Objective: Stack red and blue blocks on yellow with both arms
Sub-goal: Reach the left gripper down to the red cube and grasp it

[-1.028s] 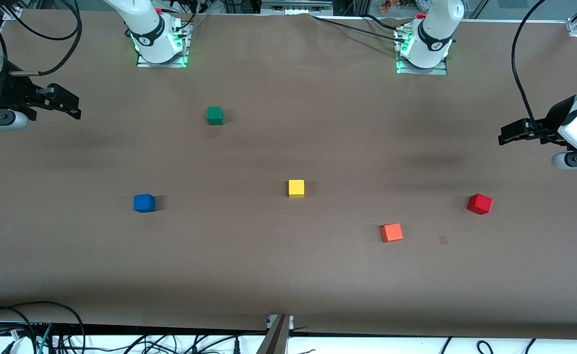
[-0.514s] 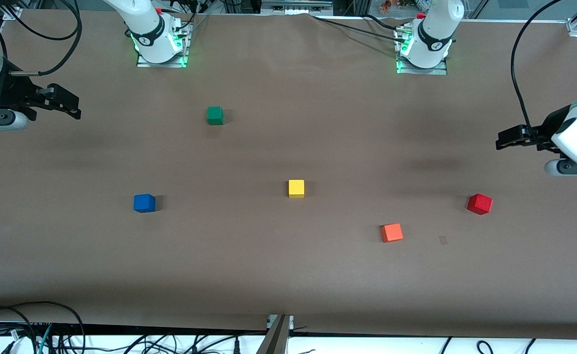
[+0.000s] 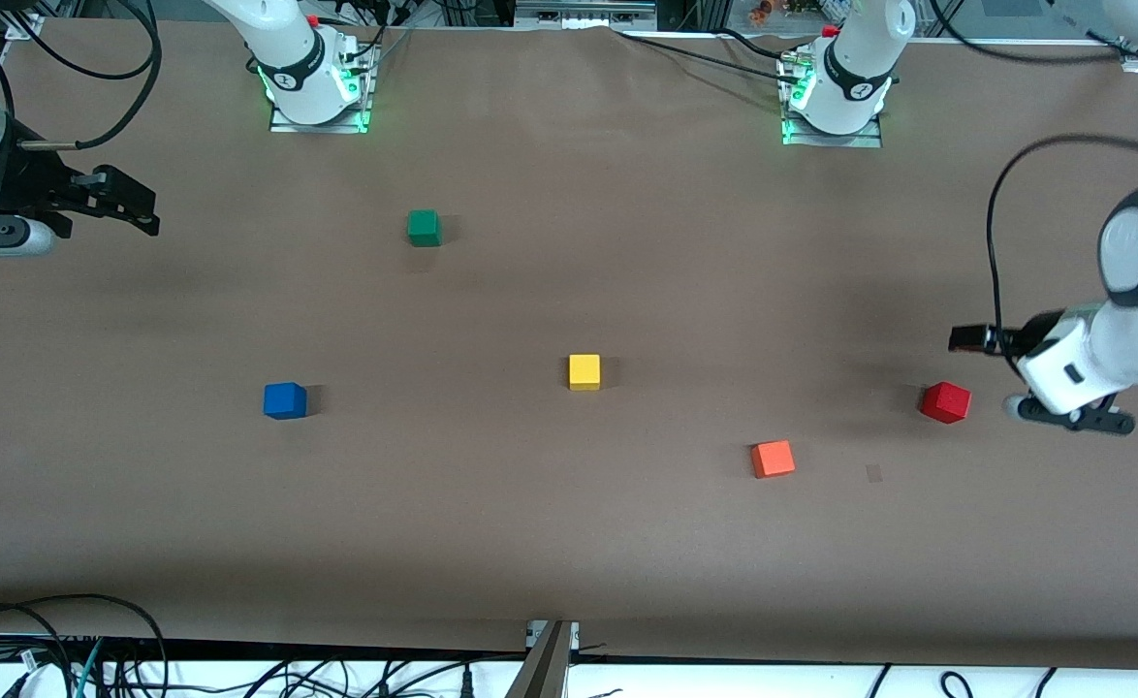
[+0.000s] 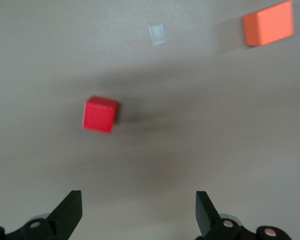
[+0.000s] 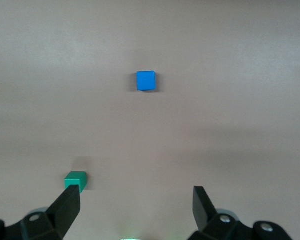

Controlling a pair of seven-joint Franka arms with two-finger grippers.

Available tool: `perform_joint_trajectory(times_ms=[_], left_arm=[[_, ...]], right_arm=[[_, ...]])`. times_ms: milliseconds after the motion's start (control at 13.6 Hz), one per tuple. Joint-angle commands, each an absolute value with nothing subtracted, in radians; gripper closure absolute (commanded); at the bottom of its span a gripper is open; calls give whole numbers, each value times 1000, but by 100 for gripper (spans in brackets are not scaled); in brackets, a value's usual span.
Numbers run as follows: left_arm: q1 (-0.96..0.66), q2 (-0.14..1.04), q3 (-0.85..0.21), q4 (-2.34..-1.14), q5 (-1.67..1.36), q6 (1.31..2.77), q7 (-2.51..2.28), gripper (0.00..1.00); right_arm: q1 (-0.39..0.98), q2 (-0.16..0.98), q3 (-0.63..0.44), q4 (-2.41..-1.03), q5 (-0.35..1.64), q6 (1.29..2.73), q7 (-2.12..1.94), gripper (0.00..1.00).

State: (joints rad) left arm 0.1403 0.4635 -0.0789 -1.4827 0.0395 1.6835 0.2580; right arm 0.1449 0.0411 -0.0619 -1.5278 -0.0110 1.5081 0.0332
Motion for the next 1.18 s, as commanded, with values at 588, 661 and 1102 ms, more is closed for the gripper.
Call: perform_joint_trajectory(times_ms=[588, 661, 1102], left_arm=[[238, 554, -86, -1759, 55, 2252, 580, 0], [242, 563, -86, -1763, 55, 2261, 580, 0], [261, 566, -84, -1867, 54, 2365, 580, 0]], right_arm=[[143, 44, -61, -1511, -25, 1500, 34, 0], [143, 44, -61, -1511, -25, 1500, 34, 0], [143, 44, -61, -1511, -26, 1500, 34, 0]])
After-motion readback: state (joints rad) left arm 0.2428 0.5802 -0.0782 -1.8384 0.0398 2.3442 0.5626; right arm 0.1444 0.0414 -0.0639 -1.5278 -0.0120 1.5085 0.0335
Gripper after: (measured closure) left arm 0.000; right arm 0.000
